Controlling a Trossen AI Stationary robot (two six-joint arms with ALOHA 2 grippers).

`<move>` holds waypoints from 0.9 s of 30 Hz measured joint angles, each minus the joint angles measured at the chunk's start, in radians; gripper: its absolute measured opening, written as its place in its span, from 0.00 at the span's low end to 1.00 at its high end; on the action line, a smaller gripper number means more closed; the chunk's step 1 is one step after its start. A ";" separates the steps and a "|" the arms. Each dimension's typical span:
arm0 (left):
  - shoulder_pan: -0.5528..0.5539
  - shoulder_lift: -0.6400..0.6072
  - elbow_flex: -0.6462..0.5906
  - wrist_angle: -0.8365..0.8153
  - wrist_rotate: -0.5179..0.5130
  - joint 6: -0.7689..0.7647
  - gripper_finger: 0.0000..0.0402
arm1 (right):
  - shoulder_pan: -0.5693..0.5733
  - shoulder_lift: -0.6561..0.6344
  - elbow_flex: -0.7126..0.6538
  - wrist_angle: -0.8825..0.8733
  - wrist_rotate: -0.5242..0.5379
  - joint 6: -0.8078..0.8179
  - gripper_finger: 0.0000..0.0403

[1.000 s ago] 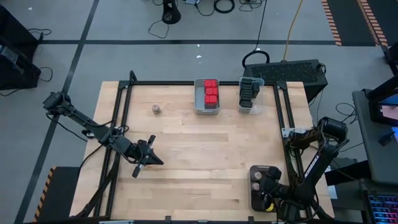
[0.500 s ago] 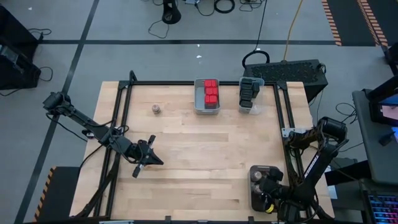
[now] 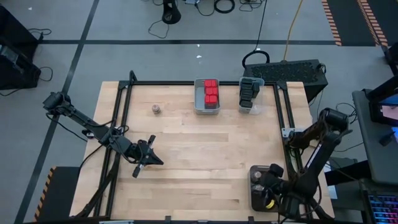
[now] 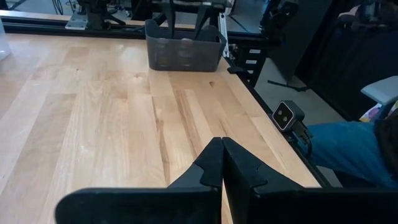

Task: Sort spices by type
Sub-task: Put the brown seasoning bottle into the black bin

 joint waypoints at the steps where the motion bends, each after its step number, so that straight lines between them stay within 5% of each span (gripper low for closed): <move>1: 0.000 0.000 0.000 0.000 0.000 0.000 0.02 | -0.005 -0.015 0.000 -0.001 0.001 -0.009 0.62; 5: 0.000 0.000 0.000 0.000 0.000 0.000 0.02 | -0.024 -0.072 0.000 -0.006 -0.008 -0.013 0.62; 12: 0.000 0.000 0.000 -0.006 0.000 0.000 0.02 | -0.030 -0.125 0.000 0.049 -0.238 0.035 0.57; 27: 0.000 0.000 0.000 -0.008 0.000 0.000 0.02 | -0.030 -0.047 0.002 0.156 -0.288 -0.052 0.14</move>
